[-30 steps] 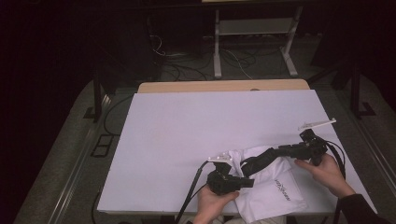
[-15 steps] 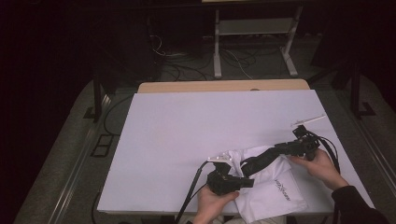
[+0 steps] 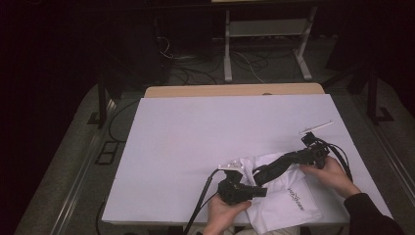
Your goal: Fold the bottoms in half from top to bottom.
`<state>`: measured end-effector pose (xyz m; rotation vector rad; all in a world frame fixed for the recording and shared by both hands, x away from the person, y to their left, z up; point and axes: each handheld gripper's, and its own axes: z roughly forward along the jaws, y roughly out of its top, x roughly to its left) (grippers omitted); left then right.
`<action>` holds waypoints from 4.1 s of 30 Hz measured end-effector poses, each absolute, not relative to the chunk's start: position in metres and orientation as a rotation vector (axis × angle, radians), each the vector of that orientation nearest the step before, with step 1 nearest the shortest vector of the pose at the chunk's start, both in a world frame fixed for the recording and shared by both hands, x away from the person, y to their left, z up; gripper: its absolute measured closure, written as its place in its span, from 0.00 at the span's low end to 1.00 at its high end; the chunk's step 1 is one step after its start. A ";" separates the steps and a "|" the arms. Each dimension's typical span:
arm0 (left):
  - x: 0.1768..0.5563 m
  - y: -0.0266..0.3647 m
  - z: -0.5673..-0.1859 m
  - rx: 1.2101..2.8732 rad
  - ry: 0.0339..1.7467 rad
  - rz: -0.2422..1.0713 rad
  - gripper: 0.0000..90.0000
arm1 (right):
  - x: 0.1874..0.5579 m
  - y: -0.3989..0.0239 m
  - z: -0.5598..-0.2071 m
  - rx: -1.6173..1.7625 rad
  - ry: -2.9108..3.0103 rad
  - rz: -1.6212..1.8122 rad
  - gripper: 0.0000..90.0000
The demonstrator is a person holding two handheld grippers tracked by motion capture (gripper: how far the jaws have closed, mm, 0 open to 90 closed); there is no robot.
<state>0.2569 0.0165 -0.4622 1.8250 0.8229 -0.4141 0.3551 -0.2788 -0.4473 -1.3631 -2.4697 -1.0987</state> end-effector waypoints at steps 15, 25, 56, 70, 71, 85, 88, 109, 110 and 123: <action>0.256 0.016 -0.463 1.830 0.826 -0.417 0.97 | 0.346 -0.277 -0.436 -1.264 -2.530 -1.197 0.89; 0.255 0.017 -0.463 1.878 0.818 -0.393 0.92 | 0.340 -0.287 -0.426 -1.216 -2.412 -1.288 0.90; 0.253 0.025 -0.448 1.948 0.810 -0.217 0.52 | 0.309 -0.303 -0.417 -1.182 -2.316 -1.390 0.90; 0.265 0.036 -0.436 1.884 0.797 -0.210 0.34 | 0.294 -0.301 -0.418 -1.149 -2.316 -1.368 0.90; 0.267 0.037 -0.436 1.887 0.790 -0.212 0.32 | 0.294 -0.302 -0.419 -1.146 -2.319 -1.369 0.90; 0.283 0.046 -0.428 1.833 0.766 -0.178 0.22 | 0.281 -0.311 -0.423 -1.123 -2.323 -1.326 0.88; 0.285 0.048 -0.428 1.827 0.766 -0.163 0.21 | 0.279 -0.312 -0.424 -1.114 -2.327 -1.313 0.88; 0.292 0.052 -0.426 1.809 0.779 -0.110 0.20 | 0.256 -0.318 -0.433 -1.054 -2.423 -1.171 0.87; 0.292 0.052 -0.426 1.807 0.779 -0.111 0.20 | 0.256 -0.319 -0.434 -1.051 -2.427 -1.162 0.87; 0.292 0.051 -0.425 1.800 0.777 -0.115 0.20 | 0.248 -0.329 -0.446 -1.069 -2.446 -1.101 0.89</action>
